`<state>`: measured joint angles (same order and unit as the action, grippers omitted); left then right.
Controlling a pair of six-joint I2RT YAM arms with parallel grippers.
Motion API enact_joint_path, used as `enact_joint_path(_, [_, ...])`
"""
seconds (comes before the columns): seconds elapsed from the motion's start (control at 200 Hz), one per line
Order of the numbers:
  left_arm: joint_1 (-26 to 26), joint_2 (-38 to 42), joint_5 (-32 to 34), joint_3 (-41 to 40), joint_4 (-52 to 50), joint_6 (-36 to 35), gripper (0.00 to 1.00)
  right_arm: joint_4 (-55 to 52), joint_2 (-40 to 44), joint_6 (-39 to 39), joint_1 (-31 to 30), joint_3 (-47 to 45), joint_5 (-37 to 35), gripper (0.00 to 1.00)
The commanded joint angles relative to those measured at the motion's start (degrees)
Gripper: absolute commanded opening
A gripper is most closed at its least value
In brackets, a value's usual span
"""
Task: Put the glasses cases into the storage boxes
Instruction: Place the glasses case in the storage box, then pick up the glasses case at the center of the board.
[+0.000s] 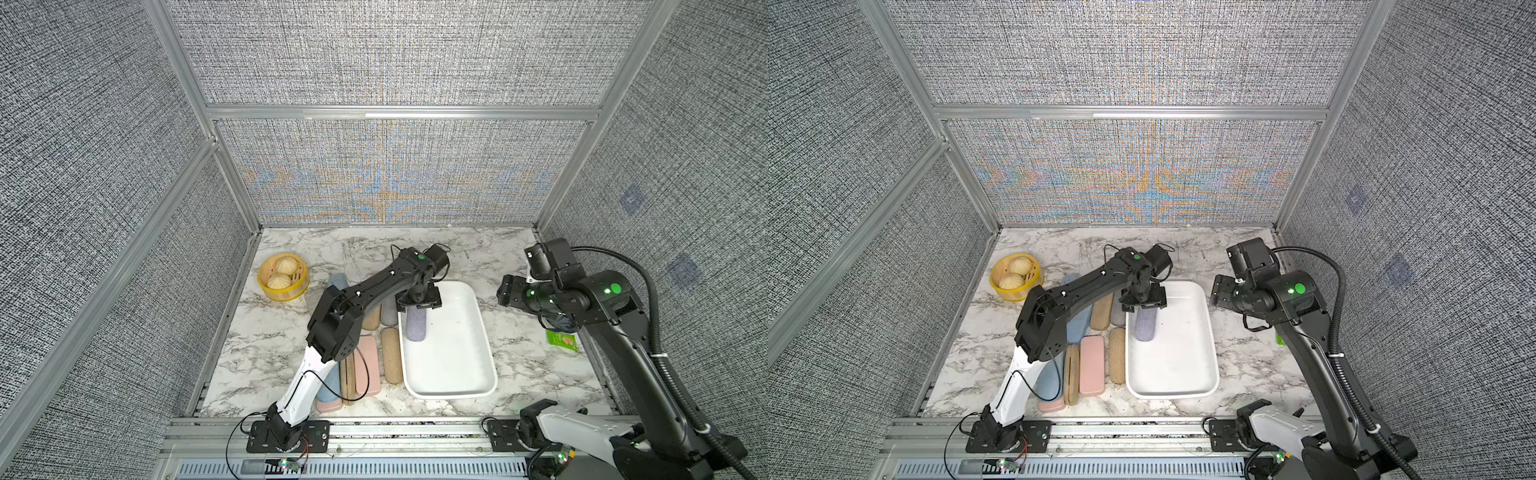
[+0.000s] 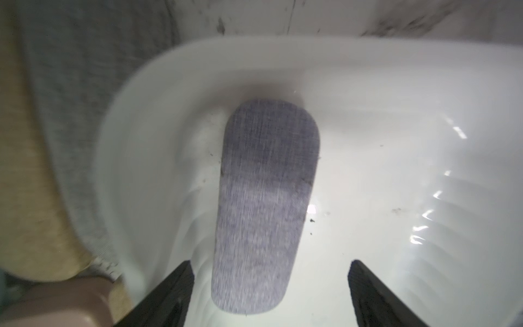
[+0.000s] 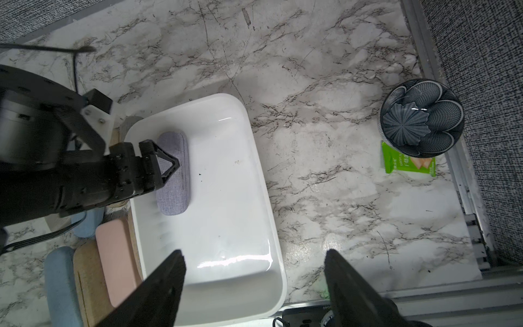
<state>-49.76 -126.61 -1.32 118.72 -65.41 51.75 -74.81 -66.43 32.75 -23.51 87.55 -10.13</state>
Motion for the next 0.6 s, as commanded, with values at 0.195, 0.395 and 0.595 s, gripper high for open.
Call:
enact_joint_path(0.195, [-0.49,27.40,29.05,-9.92,-6.01,-4.37,0.99,4.74,-8.91,9.93,-23.23,1.92,-3.23,0.77])
enact_joint_path(0.395, [1.17,46.91,45.65,-31.13,7.00,-15.43,1.00,13.83,-22.17,11.55,-38.16,4.05,-0.31,0.76])
enact_joint_path(0.595, [14.61,54.95,30.29,-41.12,2.76,-9.61,0.96,15.31,-37.02,10.18,-44.69,12.60,2.47,0.75])
